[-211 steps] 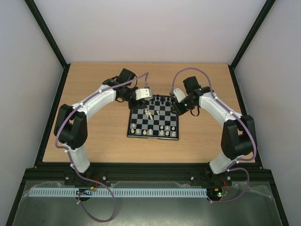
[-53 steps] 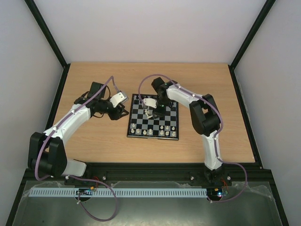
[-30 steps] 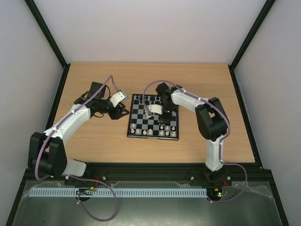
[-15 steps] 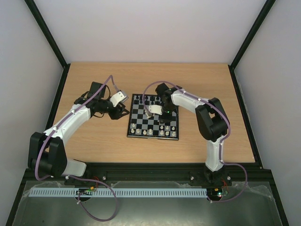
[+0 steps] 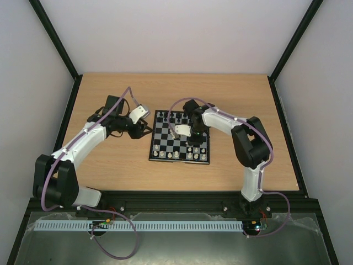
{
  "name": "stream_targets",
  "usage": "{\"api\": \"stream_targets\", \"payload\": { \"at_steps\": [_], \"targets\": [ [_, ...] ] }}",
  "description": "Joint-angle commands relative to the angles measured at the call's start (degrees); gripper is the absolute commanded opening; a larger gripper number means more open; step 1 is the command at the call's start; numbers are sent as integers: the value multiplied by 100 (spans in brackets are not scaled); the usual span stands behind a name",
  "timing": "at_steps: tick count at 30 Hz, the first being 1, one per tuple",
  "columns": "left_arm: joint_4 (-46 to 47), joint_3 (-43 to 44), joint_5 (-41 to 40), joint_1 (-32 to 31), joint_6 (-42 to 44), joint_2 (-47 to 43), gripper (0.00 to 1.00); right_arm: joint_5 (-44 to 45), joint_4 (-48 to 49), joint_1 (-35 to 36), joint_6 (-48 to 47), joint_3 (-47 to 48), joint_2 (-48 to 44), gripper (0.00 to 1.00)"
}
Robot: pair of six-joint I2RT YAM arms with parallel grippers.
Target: Set up the chess pieces on the board
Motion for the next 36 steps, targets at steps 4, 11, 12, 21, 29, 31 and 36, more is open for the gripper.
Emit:
{"api": "stream_targets", "payload": {
  "at_steps": [4,11,12,21,29,31,36],
  "targets": [
    [908,124,387,77,-1961,315,52,-551,-243,17,1125,280,-268,11],
    [2391,-28,1600,117,-4332,894,56,-1710,-457,7,2631,1096,-338,11],
    [2567,-63,1796,116,-4559,980,56,-1805,-432,7,2795,1146,-337,11],
    [3787,-404,2470,69,-5725,1485,53,-2097,-242,7,3428,1441,-363,11],
    [3836,-314,2555,-106,-5800,1844,45,-2291,-195,13,3532,1583,-338,11],
    [3828,-259,2562,-147,-5810,1953,42,-2294,-187,14,3537,1602,-333,12],
    [3858,-97,2732,-302,-5724,2125,39,-2259,-163,12,3541,1584,-302,12]
  ]
}}
